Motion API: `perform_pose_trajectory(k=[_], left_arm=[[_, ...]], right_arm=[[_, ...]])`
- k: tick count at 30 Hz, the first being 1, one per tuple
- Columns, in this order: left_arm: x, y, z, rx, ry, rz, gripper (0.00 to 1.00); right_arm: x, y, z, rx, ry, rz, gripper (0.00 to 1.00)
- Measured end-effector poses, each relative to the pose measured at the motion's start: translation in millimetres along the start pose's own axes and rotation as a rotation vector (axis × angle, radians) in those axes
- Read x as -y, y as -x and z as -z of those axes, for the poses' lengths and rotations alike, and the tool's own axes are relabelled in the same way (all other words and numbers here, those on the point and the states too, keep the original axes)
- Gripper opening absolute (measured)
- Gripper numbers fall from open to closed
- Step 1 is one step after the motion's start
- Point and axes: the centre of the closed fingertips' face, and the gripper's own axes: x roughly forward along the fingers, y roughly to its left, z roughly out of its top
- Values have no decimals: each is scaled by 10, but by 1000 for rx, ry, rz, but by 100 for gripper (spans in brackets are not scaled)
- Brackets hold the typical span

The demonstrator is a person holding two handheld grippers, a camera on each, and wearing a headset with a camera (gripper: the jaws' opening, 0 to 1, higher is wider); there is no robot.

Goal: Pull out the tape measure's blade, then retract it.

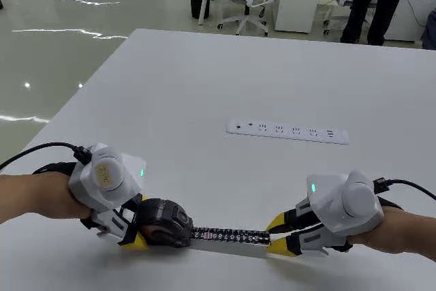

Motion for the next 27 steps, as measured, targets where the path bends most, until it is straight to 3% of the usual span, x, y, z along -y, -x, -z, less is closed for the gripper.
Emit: perform_pose_trajectory(k=[27], left_arm=[[3,-2,-9,-2,-1,1,27]], right_arm=[[-14,69,70,-4,1,2,12]])
